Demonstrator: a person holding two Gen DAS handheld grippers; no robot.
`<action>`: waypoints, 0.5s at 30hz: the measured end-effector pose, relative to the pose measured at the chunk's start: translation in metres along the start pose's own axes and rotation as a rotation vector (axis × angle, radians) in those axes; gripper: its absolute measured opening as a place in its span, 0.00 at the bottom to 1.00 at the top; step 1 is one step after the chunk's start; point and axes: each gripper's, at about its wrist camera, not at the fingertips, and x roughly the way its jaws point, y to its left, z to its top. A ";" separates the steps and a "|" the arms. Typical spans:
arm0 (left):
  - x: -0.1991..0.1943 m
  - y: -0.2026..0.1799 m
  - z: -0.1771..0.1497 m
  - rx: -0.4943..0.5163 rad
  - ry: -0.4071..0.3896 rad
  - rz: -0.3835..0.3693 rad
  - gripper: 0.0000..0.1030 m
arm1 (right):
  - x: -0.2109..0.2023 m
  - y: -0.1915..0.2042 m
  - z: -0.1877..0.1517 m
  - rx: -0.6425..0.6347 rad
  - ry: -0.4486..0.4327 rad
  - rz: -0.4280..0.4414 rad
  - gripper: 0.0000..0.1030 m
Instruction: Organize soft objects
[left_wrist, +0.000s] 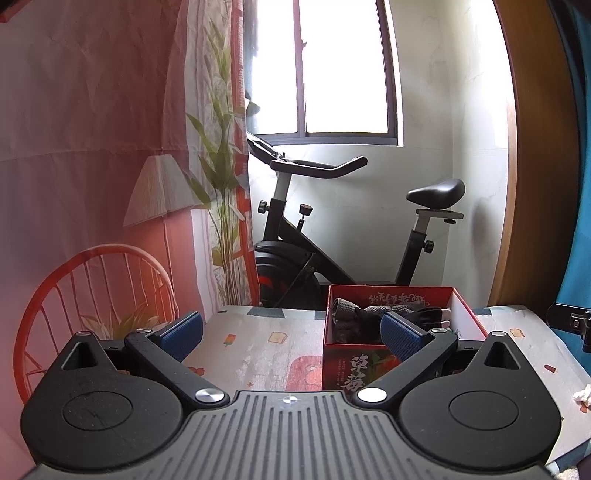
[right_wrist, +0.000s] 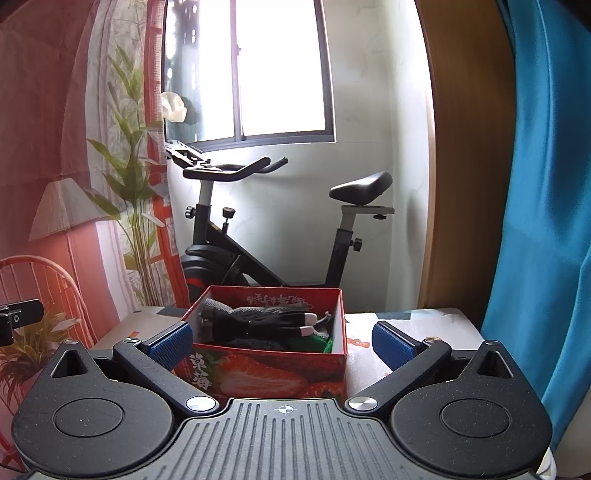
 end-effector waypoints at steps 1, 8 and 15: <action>0.000 0.000 0.000 -0.001 0.000 0.000 1.00 | -0.001 0.000 0.000 0.000 -0.001 0.000 1.00; 0.003 0.000 -0.002 -0.004 0.016 -0.001 1.00 | -0.002 0.000 0.000 0.004 -0.002 -0.005 1.00; 0.004 0.003 -0.002 -0.003 0.019 -0.006 1.00 | 0.000 -0.002 0.001 0.005 0.004 -0.008 1.00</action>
